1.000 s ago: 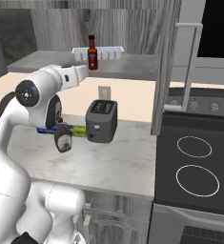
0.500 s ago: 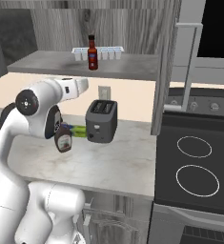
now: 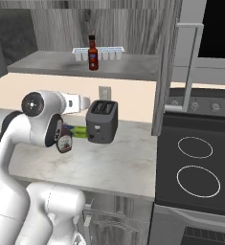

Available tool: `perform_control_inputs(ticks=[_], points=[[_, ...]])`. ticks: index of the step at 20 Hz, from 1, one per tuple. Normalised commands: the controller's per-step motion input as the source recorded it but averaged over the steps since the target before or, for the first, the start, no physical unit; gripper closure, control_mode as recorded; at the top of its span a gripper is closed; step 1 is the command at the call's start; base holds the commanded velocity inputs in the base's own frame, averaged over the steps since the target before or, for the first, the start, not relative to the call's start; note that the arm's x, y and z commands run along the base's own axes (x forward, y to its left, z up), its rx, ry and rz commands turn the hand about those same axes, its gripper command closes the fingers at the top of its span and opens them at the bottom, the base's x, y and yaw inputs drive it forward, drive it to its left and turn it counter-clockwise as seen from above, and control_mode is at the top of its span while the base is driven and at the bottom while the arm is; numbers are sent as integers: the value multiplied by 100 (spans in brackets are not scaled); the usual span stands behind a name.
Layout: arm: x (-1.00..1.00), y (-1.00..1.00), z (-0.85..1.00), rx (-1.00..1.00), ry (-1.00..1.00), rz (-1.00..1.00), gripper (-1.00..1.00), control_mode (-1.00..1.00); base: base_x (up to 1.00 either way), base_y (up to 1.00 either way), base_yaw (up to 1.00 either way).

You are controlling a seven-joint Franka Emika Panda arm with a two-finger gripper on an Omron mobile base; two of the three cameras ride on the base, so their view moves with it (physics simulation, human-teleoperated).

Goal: Pick the condiment bottle and syrup bottle from the counter and place them in the cabinet.

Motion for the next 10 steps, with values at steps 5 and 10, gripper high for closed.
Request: perform_control_inputs(ticks=[5, 10], points=[[0, 3, -42, 3, 21, -1, -100, -100, 0, 0, 0], [1, 14, -24, 0, 5, 0, -100, -100, 0, 0, 0]])
